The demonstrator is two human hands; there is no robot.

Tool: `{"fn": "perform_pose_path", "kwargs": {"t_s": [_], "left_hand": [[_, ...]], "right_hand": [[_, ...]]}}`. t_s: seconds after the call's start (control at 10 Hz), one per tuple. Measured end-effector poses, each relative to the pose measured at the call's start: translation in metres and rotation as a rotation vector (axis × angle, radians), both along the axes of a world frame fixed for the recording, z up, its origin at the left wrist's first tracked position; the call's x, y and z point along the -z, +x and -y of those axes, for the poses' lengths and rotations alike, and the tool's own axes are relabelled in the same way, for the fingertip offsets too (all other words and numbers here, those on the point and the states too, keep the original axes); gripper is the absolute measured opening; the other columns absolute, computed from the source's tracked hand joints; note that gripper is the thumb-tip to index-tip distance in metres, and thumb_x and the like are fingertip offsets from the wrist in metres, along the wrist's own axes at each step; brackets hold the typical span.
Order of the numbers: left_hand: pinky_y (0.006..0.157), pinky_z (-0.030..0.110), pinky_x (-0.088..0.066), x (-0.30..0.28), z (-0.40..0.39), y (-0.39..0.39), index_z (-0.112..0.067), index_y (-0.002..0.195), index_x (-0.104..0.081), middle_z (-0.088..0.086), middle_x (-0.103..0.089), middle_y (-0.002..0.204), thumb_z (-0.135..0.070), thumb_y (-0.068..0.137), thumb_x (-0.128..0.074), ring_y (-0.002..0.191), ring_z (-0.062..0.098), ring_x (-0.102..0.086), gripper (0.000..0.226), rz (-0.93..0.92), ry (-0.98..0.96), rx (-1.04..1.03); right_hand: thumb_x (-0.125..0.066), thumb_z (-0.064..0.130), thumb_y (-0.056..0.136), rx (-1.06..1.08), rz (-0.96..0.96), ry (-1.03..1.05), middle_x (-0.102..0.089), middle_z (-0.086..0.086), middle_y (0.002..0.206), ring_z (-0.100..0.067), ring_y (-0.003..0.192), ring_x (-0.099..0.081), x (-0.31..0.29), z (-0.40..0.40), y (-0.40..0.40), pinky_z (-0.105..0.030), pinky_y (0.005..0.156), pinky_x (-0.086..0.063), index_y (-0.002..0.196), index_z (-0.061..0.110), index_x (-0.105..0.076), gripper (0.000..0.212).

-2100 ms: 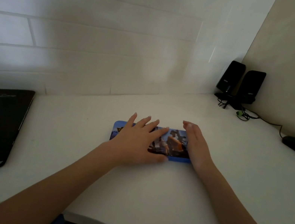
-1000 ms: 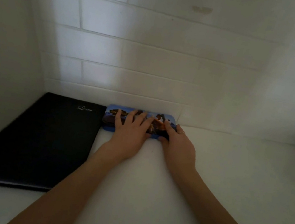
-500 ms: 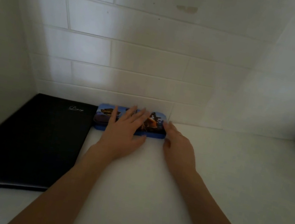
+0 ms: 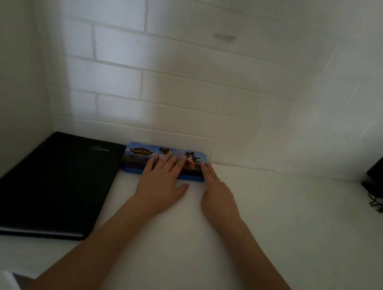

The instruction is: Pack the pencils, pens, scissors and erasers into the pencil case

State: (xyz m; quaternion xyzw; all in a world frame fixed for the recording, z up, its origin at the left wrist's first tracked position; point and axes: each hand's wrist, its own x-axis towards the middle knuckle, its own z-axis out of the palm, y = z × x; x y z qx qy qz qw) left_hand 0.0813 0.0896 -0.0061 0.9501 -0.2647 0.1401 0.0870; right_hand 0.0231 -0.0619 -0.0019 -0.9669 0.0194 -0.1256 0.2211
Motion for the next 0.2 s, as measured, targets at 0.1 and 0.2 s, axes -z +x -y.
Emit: {"fn": "perform_pose_path", "kwargs": {"t_s": [0.1,0.2], "left_hand": [[0.118,0.036,0.002,-0.001,-0.007,-0.008,-0.020,0.149,-0.012,0.003,-0.017,0.158,-0.056,0.088,-0.015,0.146,0.018,-0.007,0.071,0.016,-0.024,0.033],[0.119,0.036,-0.003,-0.022,-0.026,-0.013,-0.020,0.148,-0.018,0.002,-0.015,0.158,-0.039,0.095,-0.042,0.146,0.015,-0.005,0.061,-0.097,-0.251,0.078]], "right_hand": [[-0.038,-0.004,0.090,-0.059,0.010,0.182,-0.018,0.002,0.157,-0.021,0.133,-0.040,0.004,0.007,-0.012,-0.014,0.103,-0.027,0.149,0.023,-0.014,0.070],[-0.046,-0.004,0.089,0.017,0.133,0.475,-0.040,0.000,0.146,-0.023,0.132,-0.043,-0.014,0.025,-0.028,-0.011,0.097,-0.030,0.148,0.024,-0.023,0.069]]}}
